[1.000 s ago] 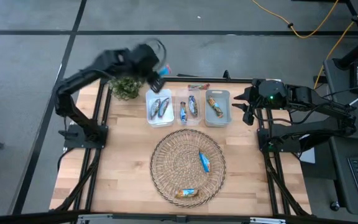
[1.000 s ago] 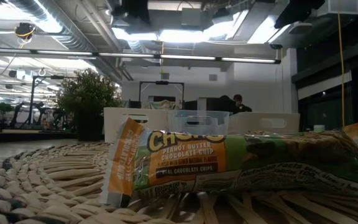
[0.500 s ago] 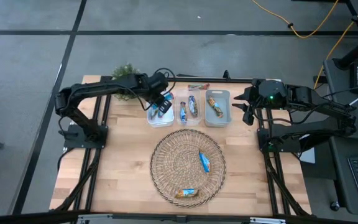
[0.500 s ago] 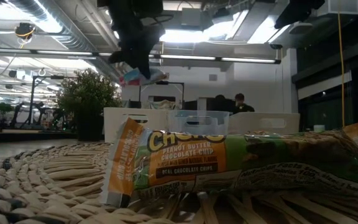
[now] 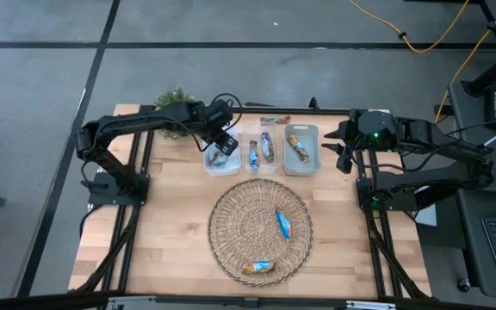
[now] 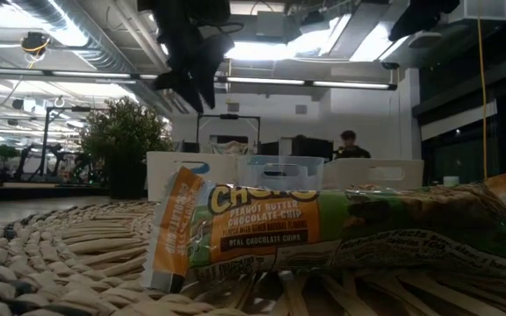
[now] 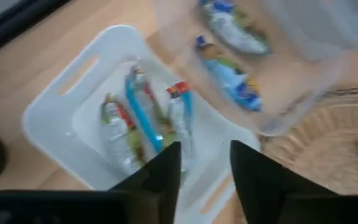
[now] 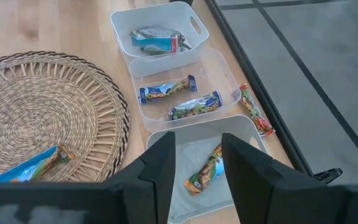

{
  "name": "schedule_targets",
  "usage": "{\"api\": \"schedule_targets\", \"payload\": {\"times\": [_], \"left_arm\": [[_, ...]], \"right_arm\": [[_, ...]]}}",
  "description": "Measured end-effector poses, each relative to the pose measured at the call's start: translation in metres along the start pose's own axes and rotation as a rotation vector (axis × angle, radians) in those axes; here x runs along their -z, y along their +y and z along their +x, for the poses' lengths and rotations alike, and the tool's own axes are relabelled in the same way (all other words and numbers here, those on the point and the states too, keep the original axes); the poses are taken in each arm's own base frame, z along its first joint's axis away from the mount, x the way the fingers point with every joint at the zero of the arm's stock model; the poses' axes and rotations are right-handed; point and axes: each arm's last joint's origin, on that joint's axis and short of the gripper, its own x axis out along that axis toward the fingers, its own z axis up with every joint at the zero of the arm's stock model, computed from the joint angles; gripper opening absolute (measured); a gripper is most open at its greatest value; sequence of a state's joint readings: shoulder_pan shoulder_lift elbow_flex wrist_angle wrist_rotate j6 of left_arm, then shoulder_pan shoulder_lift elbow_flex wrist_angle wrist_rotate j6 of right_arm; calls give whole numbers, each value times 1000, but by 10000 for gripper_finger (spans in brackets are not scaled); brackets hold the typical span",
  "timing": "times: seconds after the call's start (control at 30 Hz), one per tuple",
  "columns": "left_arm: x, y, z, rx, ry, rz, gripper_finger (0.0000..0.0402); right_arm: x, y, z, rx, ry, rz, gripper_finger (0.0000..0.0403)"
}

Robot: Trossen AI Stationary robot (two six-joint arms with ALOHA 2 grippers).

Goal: Pick and place Granola Bars by type
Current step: Put the bottom red granola bar into the white bin, then put the bottom yellow granola bar into the gray bin

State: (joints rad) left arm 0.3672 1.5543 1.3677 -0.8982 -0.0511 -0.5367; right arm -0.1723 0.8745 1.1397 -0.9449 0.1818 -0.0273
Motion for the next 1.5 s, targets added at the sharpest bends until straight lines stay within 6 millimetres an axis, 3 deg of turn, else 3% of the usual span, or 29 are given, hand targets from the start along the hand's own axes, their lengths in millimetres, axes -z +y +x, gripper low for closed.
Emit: {"api": "schedule_targets", "payload": {"times": [0.13, 0.37, 0.63, 0.8, 0.97, 1.17, 1.5], "left_arm": [[-5, -17, -17, 125, -12, 61, 162], [8, -76, -63, 323, -94, 321, 164], [63, -149, -122, 599, -172, 545, 159], [106, -185, -141, 706, -217, 559, 159], [134, -222, -123, 731, -230, 515, 159], [163, -263, -77, 772, -211, 543, 159], [220, -288, -1, 714, 90, 622, 161]], "right_arm": [[1, 0, 0, 0, 14, -2, 133], [2, 0, 0, -1, 16, -3, 133], [2, 0, 0, -1, 16, -11, 133], [2, 0, 0, -2, 16, -30, 133], [1, 1, 0, -30, 14, -33, 133], [-2, 2, 0, -80, -20, -28, 133], [-3, 3, 0, -104, -32, -22, 133]]}}
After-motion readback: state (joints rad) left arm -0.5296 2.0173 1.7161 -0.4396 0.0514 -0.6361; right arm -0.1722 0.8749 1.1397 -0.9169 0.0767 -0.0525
